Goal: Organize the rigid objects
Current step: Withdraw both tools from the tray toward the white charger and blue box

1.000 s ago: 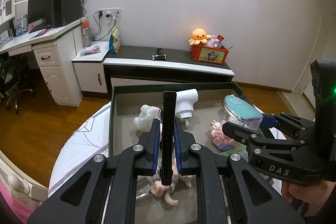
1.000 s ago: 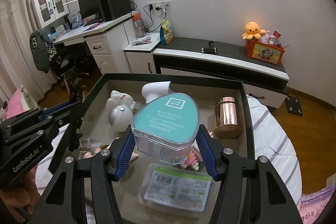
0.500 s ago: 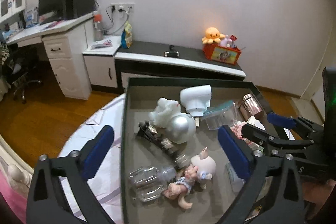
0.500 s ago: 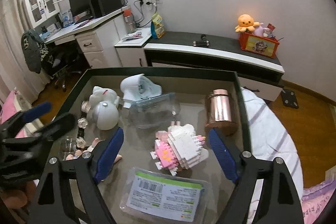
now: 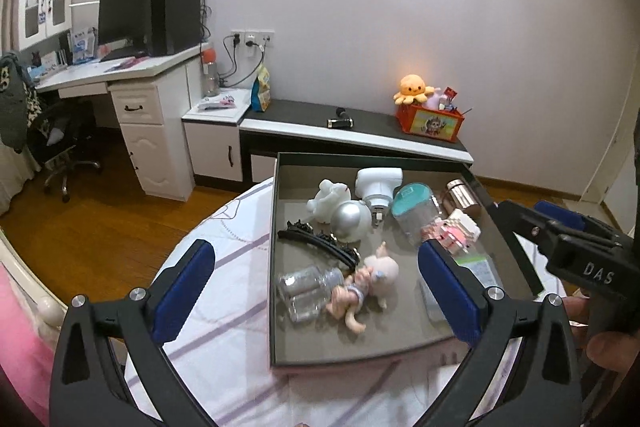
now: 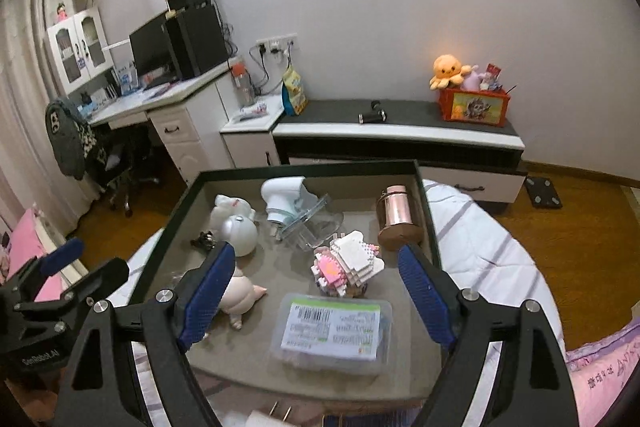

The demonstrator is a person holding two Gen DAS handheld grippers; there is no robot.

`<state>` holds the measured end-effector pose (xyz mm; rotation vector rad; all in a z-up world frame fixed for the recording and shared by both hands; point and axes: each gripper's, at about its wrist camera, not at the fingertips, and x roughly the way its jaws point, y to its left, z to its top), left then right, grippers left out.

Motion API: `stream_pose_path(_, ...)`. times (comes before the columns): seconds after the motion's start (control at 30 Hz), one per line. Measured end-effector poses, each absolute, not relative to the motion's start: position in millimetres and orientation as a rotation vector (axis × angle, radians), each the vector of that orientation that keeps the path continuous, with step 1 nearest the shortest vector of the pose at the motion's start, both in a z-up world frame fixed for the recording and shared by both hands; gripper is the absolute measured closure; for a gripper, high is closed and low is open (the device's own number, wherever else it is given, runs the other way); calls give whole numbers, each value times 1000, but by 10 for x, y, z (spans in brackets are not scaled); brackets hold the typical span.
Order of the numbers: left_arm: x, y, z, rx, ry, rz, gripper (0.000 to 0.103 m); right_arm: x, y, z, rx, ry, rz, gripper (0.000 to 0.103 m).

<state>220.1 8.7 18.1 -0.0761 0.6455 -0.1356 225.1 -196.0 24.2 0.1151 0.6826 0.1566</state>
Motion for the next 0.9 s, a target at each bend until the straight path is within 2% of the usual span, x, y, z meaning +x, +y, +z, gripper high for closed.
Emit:
stream_pose_path(0.4,1459,134,387,-73,594,-115,0,1288,-2128,642,117,532,79,18)
stream_pose_path(0.9,680,19,421,-50,581,-113,0,434,-2259,526,122,523,29,18)
